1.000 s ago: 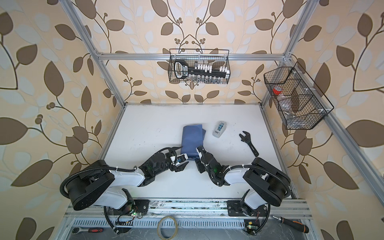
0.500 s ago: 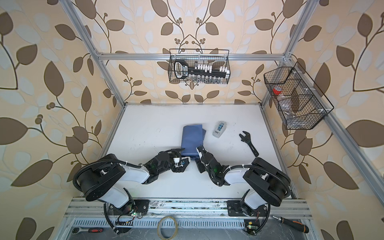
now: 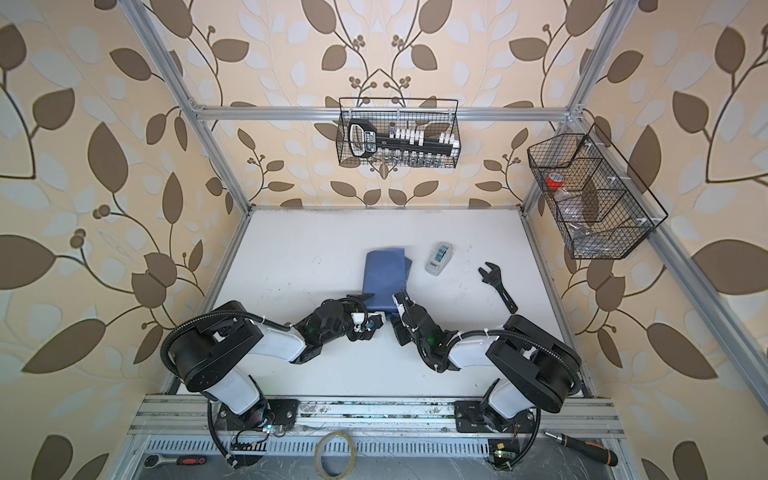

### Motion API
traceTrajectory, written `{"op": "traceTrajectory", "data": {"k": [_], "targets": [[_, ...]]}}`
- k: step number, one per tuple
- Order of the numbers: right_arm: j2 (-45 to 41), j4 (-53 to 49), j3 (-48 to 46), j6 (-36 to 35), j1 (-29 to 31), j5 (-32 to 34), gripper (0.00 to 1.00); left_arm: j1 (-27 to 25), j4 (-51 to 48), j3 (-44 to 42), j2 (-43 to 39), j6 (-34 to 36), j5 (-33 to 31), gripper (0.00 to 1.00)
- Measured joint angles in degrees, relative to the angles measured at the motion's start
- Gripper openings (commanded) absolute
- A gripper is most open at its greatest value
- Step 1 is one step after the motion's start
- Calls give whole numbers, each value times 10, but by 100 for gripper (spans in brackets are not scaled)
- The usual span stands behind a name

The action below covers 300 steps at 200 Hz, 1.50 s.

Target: Wrap the gift box in paper

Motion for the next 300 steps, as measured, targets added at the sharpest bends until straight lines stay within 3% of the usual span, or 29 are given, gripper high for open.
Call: {"op": "traceTrajectory", "data": {"k": [97, 182, 220, 260, 300], "targets": [[-3, 1, 0, 4, -6, -1, 53, 19, 22, 6, 12, 0, 3, 68], [-108, -1, -38, 28, -18, -22, 72, 23, 40, 14, 27, 0, 11, 60], [-163, -19, -42, 68, -80, -74, 81, 23, 40, 14, 27, 0, 11, 59], [-82, -64, 53, 123, -142, -142, 85, 23, 40, 14, 27, 1, 10, 59], [28, -79, 148, 156, -171, -196, 82, 23, 37, 16, 27, 1, 10, 59]]}}
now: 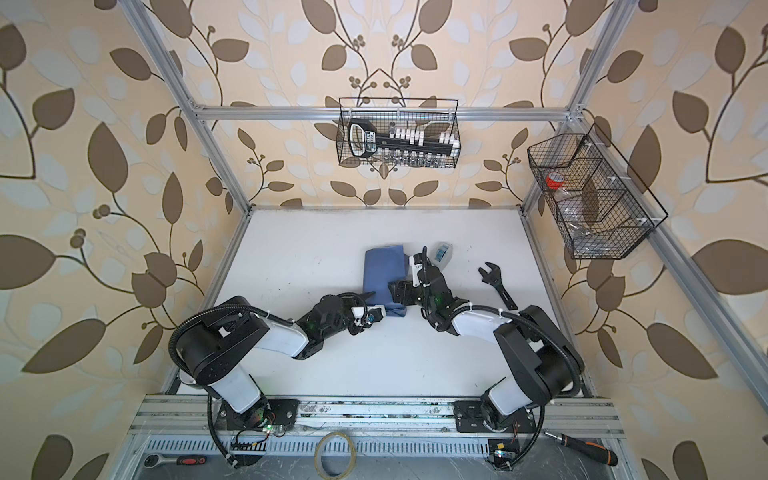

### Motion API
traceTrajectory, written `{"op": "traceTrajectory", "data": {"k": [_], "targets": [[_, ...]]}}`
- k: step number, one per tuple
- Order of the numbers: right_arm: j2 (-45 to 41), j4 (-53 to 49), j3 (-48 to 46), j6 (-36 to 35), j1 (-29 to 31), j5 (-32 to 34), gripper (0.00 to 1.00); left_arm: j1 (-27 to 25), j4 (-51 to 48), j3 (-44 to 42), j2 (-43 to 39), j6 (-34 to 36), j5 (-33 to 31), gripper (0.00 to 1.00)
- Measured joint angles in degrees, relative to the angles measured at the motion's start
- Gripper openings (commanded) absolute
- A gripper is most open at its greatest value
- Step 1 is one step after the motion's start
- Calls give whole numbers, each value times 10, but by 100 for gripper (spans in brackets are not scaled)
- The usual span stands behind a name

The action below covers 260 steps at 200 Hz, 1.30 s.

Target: Wrap the gift box in paper

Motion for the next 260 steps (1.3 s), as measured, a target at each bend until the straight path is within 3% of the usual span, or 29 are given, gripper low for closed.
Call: {"op": "traceTrajectory", "data": {"k": [74, 136, 191, 260], "targets": [[84, -36, 86, -28, -13, -62, 65, 0, -6, 3, 0, 0, -26, 57], [93, -42, 99, -40, -15, -73, 62, -2, -12, 5, -2, -1, -46, 54], [48, -35, 48, -12, -9, -72, 59, -9, -12, 5, -2, 0, -62, 53], [43, -38, 43, 12, -8, -82, 62, -9, -18, 12, -1, 0, -86, 51]]}}
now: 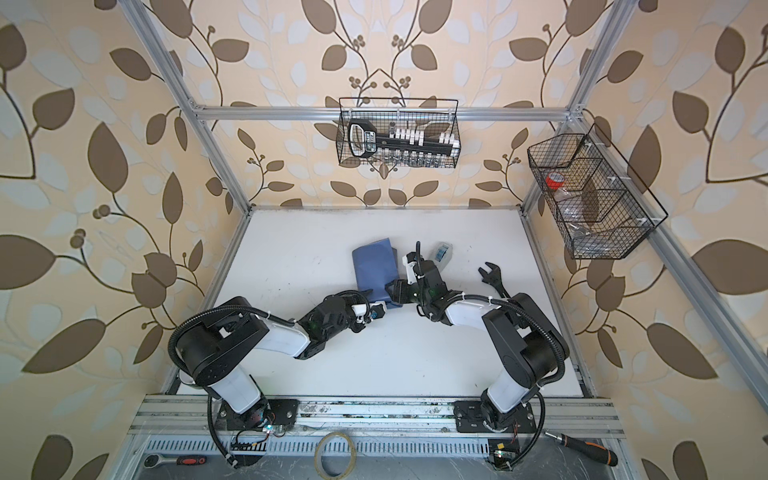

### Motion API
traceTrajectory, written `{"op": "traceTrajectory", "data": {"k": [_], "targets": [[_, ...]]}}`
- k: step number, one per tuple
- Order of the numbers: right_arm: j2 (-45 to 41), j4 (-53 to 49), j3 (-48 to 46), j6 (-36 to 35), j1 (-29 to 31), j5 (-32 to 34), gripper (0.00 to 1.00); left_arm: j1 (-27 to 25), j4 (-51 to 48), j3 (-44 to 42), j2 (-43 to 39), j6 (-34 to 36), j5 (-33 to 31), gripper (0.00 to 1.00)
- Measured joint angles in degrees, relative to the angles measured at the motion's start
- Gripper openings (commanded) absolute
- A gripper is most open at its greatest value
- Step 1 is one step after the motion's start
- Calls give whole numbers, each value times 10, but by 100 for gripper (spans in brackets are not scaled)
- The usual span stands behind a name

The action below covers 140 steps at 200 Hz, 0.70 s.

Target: Wrap the gift box in paper

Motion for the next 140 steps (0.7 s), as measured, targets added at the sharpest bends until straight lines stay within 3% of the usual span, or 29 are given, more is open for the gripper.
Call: {"op": "traceTrajectory", "data": {"k": [88, 140], "targets": [[-15, -35, 0, 0, -13, -24, 66, 0, -6, 4, 0, 0, -6, 50], [-87, -78, 0, -8, -46, -27, 71, 1, -6, 4, 0, 0, -6, 50]]}}
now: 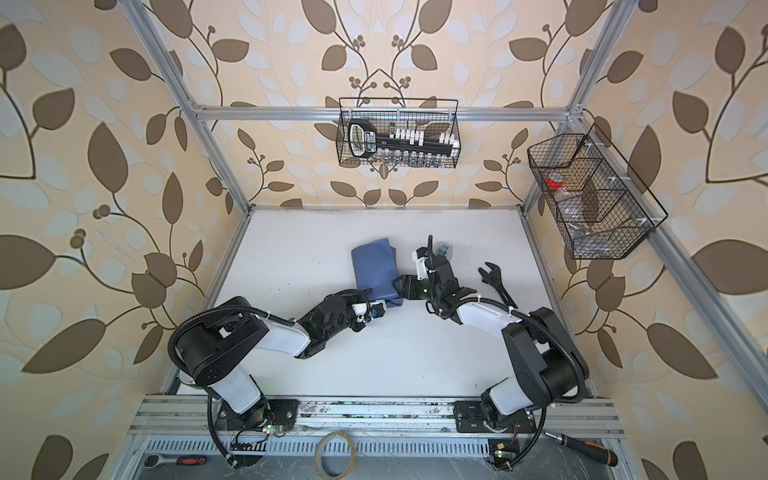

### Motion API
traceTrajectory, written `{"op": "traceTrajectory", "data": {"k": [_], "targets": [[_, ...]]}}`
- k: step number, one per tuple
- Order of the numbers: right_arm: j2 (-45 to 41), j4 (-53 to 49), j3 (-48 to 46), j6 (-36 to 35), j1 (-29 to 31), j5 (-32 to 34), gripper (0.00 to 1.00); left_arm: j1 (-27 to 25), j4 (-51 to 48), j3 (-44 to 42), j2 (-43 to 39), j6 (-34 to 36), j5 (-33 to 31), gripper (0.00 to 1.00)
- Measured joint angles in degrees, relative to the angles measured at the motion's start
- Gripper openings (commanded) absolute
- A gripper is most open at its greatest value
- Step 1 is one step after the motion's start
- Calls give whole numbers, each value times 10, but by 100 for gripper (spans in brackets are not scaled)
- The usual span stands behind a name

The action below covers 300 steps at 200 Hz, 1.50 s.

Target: Wrap the gift box in paper

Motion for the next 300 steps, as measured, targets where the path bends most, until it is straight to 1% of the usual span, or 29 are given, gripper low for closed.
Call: {"op": "traceTrajectory", "data": {"k": [25, 46, 85, 105, 124, 152, 202, 248, 300], "targets": [[-37, -16, 0, -5, -23, 0, 71, 0, 0, 0, 0, 0, 0, 50], [-55, -27, 0, -8, -55, 2, 71, 0, 0, 0, 0, 0, 0, 50], [-60, -43, 0, -4, -117, 5, 74, 0, 0, 0, 0, 0, 1, 50], [-57, -55, 3, -2, -142, 18, 74, 0, 0, 0, 0, 0, 1, 50], [-34, -67, 21, 0, -161, 28, 72, 0, 0, 0, 0, 0, 1, 49], [28, -75, 66, 6, -182, 28, 67, 0, 0, 0, 0, 0, 1, 50], [121, -80, 121, 20, -202, -9, 57, 0, 0, 0, 0, 0, 1, 49], [166, -75, 143, 28, -202, -38, 52, 0, 0, 0, 0, 0, 1, 49], [189, -67, 148, 32, -207, -56, 47, 0, 0, 0, 0, 0, 2, 49]]}}
